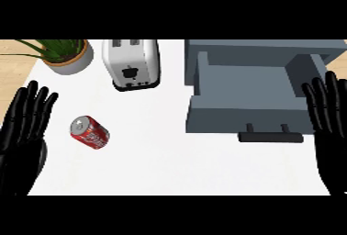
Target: Pick up the can, place it into the drawer and close the drawer
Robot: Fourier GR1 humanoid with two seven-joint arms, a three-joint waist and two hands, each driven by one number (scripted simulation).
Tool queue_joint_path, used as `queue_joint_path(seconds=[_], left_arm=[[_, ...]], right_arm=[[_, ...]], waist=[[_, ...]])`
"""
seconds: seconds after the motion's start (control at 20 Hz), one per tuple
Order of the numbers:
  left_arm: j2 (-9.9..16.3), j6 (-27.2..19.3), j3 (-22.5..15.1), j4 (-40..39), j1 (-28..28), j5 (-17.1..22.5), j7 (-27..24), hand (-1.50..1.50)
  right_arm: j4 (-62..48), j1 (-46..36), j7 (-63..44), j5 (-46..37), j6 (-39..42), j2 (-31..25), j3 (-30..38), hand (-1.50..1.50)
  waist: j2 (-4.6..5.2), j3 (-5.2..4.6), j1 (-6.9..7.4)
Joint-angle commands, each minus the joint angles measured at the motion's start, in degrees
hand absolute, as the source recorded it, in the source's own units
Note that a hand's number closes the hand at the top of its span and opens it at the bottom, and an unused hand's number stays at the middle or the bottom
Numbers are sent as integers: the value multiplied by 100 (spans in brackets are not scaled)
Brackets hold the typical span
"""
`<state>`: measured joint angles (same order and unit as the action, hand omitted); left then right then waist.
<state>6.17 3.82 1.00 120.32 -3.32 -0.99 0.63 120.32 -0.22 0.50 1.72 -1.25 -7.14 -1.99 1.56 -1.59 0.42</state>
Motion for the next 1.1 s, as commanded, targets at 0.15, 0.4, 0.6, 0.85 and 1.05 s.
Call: queue_joint_path(seconds=[0.15, 0.4, 0.6, 0.85, 1.05], left_arm=[[756, 1564, 1110, -441, -83, 2512, -156, -150], [1302, 1579, 1457, -1576, -111, 3308, 1338, -150], [2193, 1913, 2155, -2150, 479, 4483, 2063, -150], [2523, 2540, 2557, -2998, 646, 4761, 1958, -150], [2267, 2156, 2450, -2596, 744, 4745, 2328, -150]], right_arm=[[-183, -145, 55, 142, 57, -118, 340, -150], [-328, 441, -950, 75, -396, 127, 344, -150], [-527, 41, -1178, -126, -571, 95, 408, -150], [-577, 185, -1001, 267, -244, -65, 765, -150], [-79, 831, -933, 104, -198, 109, 546, -150]], waist=[[-153, 147, 33], [-131, 150, -99], [-143, 158, -36], [-149, 159, -49], [-159, 160, -67]])
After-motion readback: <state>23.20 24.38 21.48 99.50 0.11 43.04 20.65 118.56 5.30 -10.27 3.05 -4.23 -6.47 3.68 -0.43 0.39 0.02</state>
